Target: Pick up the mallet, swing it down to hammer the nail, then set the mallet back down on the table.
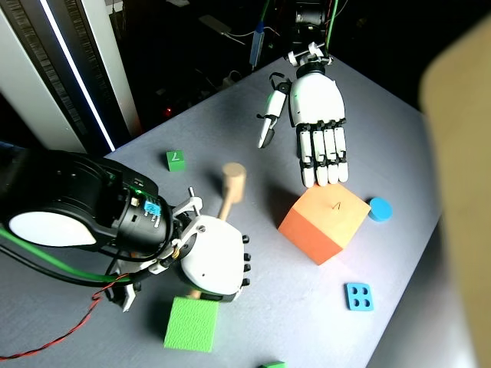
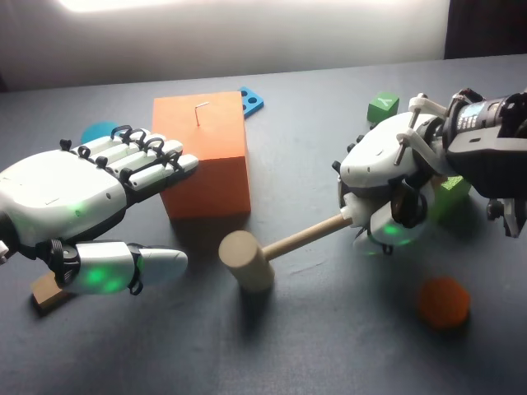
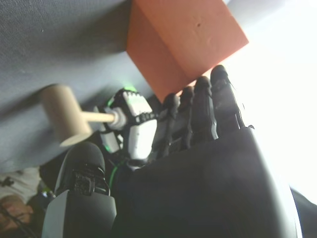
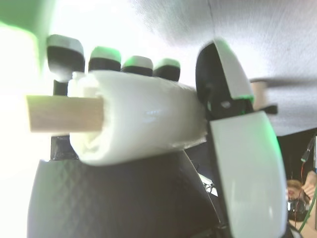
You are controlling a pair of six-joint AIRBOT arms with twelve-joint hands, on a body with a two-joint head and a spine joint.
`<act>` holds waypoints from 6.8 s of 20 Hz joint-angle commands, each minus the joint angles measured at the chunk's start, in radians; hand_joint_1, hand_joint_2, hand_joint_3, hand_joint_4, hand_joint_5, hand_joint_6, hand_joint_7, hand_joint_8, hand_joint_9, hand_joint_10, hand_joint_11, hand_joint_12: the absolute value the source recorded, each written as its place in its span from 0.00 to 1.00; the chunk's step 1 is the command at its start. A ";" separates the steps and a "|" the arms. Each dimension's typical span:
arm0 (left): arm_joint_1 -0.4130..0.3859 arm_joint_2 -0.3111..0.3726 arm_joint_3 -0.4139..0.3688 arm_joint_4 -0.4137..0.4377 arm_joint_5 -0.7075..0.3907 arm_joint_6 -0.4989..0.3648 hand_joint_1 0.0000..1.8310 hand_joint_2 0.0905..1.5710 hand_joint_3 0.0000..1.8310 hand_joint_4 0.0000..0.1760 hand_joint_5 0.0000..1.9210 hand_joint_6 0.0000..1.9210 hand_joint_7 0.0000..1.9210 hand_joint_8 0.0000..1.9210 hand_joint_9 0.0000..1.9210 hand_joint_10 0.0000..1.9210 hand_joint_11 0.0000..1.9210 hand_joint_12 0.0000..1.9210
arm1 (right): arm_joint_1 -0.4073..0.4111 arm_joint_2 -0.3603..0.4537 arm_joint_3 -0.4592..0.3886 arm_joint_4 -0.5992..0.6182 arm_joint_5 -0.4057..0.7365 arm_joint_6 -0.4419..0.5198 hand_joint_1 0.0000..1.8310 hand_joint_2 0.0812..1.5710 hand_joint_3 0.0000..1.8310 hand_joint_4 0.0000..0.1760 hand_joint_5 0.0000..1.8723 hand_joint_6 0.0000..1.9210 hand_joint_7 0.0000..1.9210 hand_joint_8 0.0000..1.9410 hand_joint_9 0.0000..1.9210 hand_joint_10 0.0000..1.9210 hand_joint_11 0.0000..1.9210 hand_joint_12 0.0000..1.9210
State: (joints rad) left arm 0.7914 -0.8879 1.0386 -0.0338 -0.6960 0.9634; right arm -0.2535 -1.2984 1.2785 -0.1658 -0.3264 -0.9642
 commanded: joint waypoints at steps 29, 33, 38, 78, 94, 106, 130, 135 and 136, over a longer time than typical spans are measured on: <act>-0.013 0.000 -0.008 -0.004 -0.052 -0.010 0.00 0.77 0.00 0.00 0.01 0.00 0.00 0.00 0.00 0.00 0.00 0.00 | 0.151 0.250 -0.135 -0.003 0.352 -0.044 0.21 0.94 0.00 0.00 0.44 1.00 0.49 1.00 0.45 1.00 0.45 1.00; -0.014 0.002 -0.005 -0.004 -0.052 -0.013 0.00 0.77 0.00 0.00 0.01 0.00 0.00 0.00 0.00 0.00 0.00 0.00 | 0.135 0.242 -0.093 -0.002 0.474 -0.060 0.24 0.93 0.00 0.00 0.46 1.00 0.51 1.00 0.48 1.00 0.48 1.00; -0.015 0.002 -0.001 -0.004 -0.052 -0.014 0.00 0.77 0.00 0.00 0.00 0.00 0.00 0.00 0.00 0.00 0.00 0.00 | 0.099 0.243 -0.084 0.214 0.568 -0.242 0.24 0.93 0.00 0.00 0.45 1.00 0.50 1.00 0.46 1.00 0.46 1.00; -0.024 0.002 0.003 -0.004 -0.040 -0.016 0.00 0.77 0.00 0.00 0.00 0.00 0.00 0.00 0.00 0.00 0.00 0.00 | 0.053 -0.016 -0.004 1.800 0.592 -1.570 0.25 0.92 0.00 0.00 0.45 1.00 0.50 1.00 0.47 1.00 0.48 1.00; -0.029 0.002 0.005 -0.004 -0.040 -0.017 0.00 0.78 0.00 0.00 0.00 0.00 0.00 0.00 0.00 0.00 0.00 0.00 | 0.105 0.174 -0.164 1.837 0.530 -1.621 0.28 0.92 0.00 0.00 0.45 1.00 0.50 1.00 0.47 1.00 0.47 1.00; -0.052 0.008 0.002 -0.004 -0.038 -0.021 0.00 0.77 0.00 0.00 0.01 0.00 0.00 0.00 0.00 0.00 0.00 0.00 | -0.002 0.290 -0.181 1.836 0.136 -2.026 0.28 0.91 0.00 0.00 0.45 1.00 0.49 1.00 0.46 1.00 0.47 1.00; -0.202 0.175 -0.108 0.126 0.054 -0.117 0.00 0.77 0.00 0.00 0.00 0.00 0.00 0.00 0.00 0.00 0.00 0.00 | -0.149 0.051 -0.084 1.836 0.299 -2.046 0.24 0.90 0.00 0.00 0.46 1.00 0.50 1.00 0.47 1.00 0.47 1.00; -0.204 0.177 -0.120 0.126 0.058 -0.117 0.00 0.77 0.00 0.00 0.00 0.00 0.00 0.00 0.00 0.00 0.00 0.00 | -0.149 0.048 -0.085 1.836 0.311 -2.046 0.19 0.90 0.00 0.00 0.42 1.00 0.45 1.00 0.42 1.00 0.44 1.00; -0.204 0.177 -0.120 0.126 0.058 -0.116 0.00 0.77 0.00 0.00 0.00 0.00 0.00 0.00 0.00 0.00 0.00 0.00 | -0.149 0.048 -0.085 1.836 0.312 -2.046 0.18 0.89 0.00 0.00 0.40 1.00 0.43 1.00 0.39 1.00 0.39 1.00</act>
State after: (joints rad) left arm 0.6022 -0.7204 0.9199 0.1047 -0.5308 0.8474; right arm -0.4088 -1.2526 1.1912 1.6711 -0.0105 -3.0081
